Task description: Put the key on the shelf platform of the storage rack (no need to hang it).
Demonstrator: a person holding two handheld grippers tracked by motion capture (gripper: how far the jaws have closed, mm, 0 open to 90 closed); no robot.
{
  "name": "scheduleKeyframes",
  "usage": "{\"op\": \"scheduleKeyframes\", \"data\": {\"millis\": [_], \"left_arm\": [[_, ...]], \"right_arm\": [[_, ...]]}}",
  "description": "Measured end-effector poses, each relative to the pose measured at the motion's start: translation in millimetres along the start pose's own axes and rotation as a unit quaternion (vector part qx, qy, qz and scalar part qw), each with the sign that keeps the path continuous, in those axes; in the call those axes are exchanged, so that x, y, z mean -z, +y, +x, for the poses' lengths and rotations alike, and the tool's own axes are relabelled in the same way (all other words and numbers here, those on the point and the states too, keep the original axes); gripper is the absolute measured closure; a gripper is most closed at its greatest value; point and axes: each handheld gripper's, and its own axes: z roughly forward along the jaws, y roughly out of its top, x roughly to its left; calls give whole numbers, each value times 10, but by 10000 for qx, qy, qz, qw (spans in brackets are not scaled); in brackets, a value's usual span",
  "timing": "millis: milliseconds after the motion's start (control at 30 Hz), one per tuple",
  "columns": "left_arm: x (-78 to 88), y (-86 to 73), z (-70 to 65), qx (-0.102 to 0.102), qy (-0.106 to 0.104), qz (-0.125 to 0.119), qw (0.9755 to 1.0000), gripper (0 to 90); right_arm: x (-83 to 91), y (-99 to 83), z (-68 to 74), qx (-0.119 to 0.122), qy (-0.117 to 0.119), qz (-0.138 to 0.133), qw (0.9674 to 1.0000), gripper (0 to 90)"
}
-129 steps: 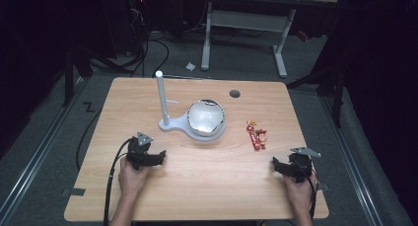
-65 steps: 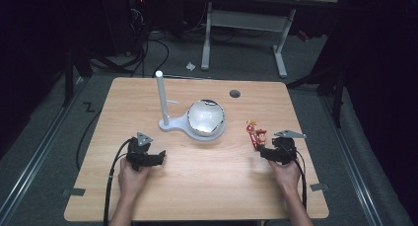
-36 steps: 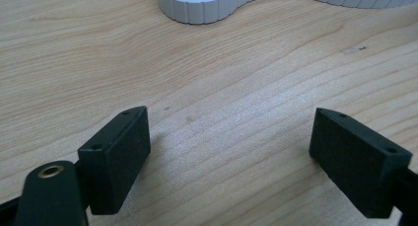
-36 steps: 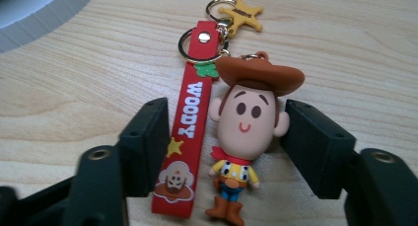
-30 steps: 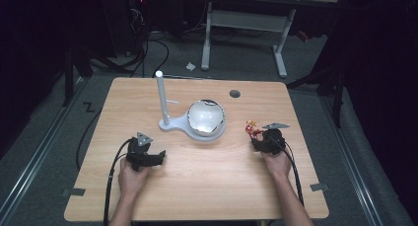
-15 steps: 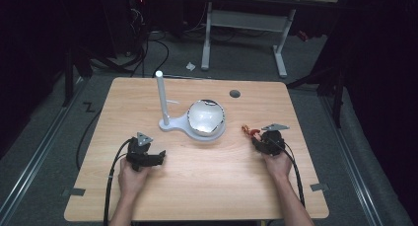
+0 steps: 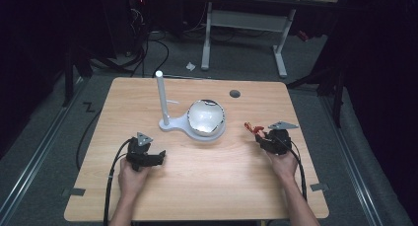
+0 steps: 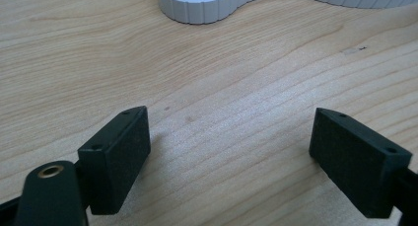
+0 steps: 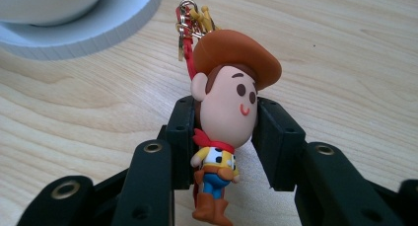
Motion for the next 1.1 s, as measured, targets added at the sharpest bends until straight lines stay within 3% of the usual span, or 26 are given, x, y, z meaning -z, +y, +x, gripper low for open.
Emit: {"op": "scheduleKeyframes", "data": {"millis": [433,1100], "left_arm": [[0,0,-2,10,0,0,10000,161],[0,-1,-2,10,-2,-2,10000,162]], "right_arm": [[203,67,-22,-109,300,-201,9993,628],[365,286,119,123,614,-413,9972,628]]}}
